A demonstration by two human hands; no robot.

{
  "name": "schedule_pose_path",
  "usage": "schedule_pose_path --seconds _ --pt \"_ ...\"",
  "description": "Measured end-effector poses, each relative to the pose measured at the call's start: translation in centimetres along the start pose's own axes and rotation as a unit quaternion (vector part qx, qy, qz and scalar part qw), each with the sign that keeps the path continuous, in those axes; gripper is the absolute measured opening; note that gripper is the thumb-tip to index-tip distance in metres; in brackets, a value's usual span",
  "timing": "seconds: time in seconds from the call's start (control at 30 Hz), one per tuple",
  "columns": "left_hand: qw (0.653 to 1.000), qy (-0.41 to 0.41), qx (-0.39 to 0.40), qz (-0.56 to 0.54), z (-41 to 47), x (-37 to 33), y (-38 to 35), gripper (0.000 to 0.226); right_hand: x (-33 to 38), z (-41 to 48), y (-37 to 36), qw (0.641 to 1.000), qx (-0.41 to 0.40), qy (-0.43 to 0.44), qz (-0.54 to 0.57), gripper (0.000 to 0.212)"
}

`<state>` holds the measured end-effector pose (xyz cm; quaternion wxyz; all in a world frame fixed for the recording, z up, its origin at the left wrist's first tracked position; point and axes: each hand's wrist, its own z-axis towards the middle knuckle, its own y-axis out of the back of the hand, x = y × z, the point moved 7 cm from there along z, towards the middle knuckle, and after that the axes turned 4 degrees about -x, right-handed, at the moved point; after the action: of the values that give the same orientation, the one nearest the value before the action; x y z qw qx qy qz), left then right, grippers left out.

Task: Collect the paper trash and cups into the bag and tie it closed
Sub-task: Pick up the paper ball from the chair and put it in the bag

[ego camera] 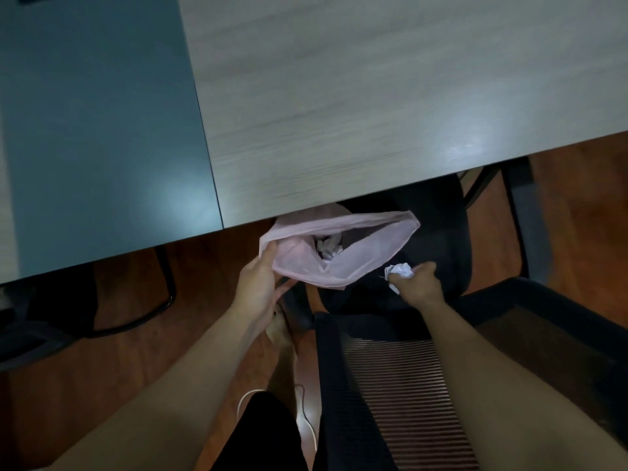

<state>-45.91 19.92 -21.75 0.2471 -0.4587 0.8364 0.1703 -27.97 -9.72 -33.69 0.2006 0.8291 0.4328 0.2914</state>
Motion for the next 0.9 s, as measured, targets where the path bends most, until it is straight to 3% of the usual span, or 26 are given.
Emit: schedule_pose_path --seconds 0.13,0.27,0.4,0.53,0.67,0.83,0.9 --pt "0.999 0.001 0.037 -0.004 -2.6 -1.8 -0.7 0.035 0.9 -4.7 3.7 0.998 0.001 0.028 0.058 0.065" --pt "0.998 0.002 0.068 0.014 -5.8 -4.6 -1.8 0.040 1.7 -9.1 6.7 0.998 0.005 0.049 0.032 0.041" --pt "0.995 -0.001 0.064 0.070 -9.0 -7.0 -2.4 0.037 2.1 -13.5 9.2 0.993 -0.021 0.025 0.117 0.055" --pt "0.985 -0.036 0.082 0.146 -11.9 -9.1 -2.4 0.040 3.1 -17.4 11.3 0.967 -0.036 0.015 0.250 0.039" --pt "0.971 -0.084 0.113 0.193 -14.3 -11.2 -1.9 0.042 5.8 -21.2 13.0 0.916 0.010 0.055 0.397 0.049" --pt "0.946 -0.142 0.122 0.265 -15.9 -14.3 -1.4 0.049 10.9 -25.3 14.5 0.892 0.109 0.126 0.420 0.073" --pt "0.937 -0.170 0.130 0.274 -16.3 -15.9 -1.4 0.055 13.0 -26.7 15.2 0.883 0.127 0.157 0.424 0.068"
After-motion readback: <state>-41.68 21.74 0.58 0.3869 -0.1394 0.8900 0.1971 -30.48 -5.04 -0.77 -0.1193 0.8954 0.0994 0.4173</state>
